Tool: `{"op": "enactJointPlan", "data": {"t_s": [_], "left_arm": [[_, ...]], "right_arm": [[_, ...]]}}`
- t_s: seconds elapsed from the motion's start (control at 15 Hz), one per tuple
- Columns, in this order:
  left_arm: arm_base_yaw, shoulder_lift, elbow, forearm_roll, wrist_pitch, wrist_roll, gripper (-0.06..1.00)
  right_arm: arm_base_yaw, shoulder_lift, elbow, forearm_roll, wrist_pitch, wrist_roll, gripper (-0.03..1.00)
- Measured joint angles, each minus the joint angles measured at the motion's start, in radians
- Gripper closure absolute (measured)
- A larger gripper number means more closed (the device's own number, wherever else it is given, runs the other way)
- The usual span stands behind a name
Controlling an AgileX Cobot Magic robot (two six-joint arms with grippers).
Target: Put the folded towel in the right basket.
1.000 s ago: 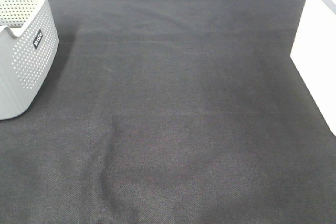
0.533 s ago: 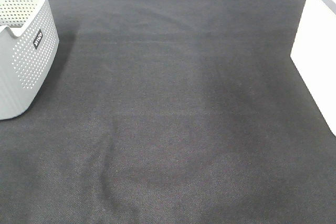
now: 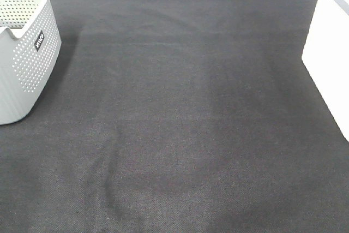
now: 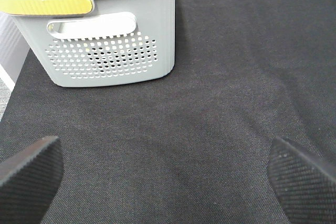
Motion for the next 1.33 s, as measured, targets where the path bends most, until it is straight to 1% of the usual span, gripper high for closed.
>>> {"op": "enactJointPlan", "data": {"t_s": [0.13,0.27,0.33,0.4,0.47,0.67,0.73,0.87,1.07,1.33], "left_arm": [[0.000,0.000,0.000,0.000,0.000,0.000,-0.05],[0.000,0.000,0.000,0.000,0.000,0.000,-0.05],[0.000,0.000,0.000,0.000,0.000,0.000,-0.05],[0.000,0.000,0.000,0.000,0.000,0.000,-0.05],[0.000,0.000,0.000,0.000,0.000,0.000,-0.05],[0.000,0.000,0.000,0.000,0.000,0.000,-0.05],[0.000,0.000,0.000,0.001,0.000,0.000,-0.05],[0.000,0.000,0.000,0.002,0.000,0.000,-0.05],[0.000,0.000,0.000,0.003,0.000,0.000,-0.05],[0.000,0.000,0.000,0.005,0.000,0.000,-0.05]], "right_arm": [[0.000,-0.277,0.173,-0.001,0.002,0.000,0.01],[0.000,-0.532,0.290,-0.022,-0.011,0.000,0.01],[0.000,-0.532,0.290,-0.022,-0.011,0.000,0.01],[0.000,-0.681,0.368,-0.055,-0.013,-0.003,0.01],[0.000,-0.772,0.417,-0.081,-0.015,-0.007,0.01],[0.000,-0.974,0.544,-0.124,-0.012,-0.022,0.01],[0.000,-1.016,0.576,-0.127,-0.010,-0.022,0.01],[0.000,-1.028,0.615,-0.127,-0.005,-0.019,0.01],[0.000,-1.028,0.641,-0.125,-0.040,-0.013,0.01],[0.000,-1.028,0.649,-0.111,-0.059,-0.013,0.01]]}}
